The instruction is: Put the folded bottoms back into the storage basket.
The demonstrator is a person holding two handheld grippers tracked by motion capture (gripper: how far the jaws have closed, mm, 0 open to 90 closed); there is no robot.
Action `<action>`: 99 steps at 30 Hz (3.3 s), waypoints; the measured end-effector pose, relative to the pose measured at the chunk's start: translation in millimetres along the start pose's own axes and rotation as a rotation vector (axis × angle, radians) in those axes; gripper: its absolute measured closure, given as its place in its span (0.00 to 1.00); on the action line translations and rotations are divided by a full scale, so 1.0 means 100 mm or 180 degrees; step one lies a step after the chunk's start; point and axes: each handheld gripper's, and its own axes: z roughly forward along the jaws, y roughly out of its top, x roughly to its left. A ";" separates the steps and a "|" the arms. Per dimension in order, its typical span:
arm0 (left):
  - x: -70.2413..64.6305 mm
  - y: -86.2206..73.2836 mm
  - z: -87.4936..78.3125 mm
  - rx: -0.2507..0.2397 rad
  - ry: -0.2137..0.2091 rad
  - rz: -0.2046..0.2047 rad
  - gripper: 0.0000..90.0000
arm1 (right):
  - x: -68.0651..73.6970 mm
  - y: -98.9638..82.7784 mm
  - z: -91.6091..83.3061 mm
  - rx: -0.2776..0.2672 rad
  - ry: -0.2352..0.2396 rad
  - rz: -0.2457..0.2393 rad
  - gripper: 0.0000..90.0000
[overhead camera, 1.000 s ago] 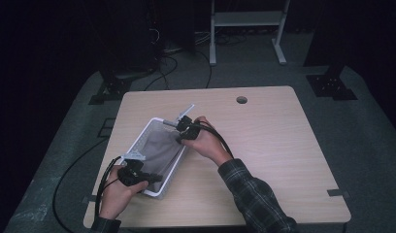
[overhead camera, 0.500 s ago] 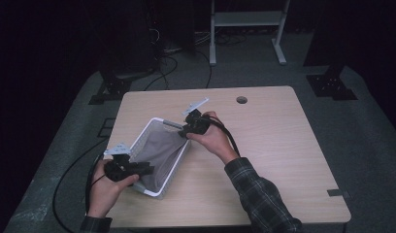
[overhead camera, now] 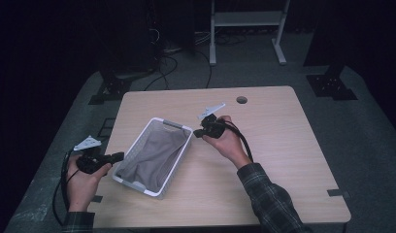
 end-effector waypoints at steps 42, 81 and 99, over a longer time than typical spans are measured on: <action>-0.20 -0.05 0.48 0.0319 -0.0432 0.0059 0.99 | 0.02 -0.15 0.16 0.0110 -0.0025 0.0018 0.99; 0.05 -0.13 0.44 0.0317 0.0391 0.0266 0.34 | -0.34 -0.78 -0.43 -0.0131 -0.0432 0.0057 0.41; 0.14 -0.30 0.61 0.0742 0.0538 0.0331 0.29 | -0.58 -1.58 -0.99 0.0024 -0.0675 0.0431 0.33</action>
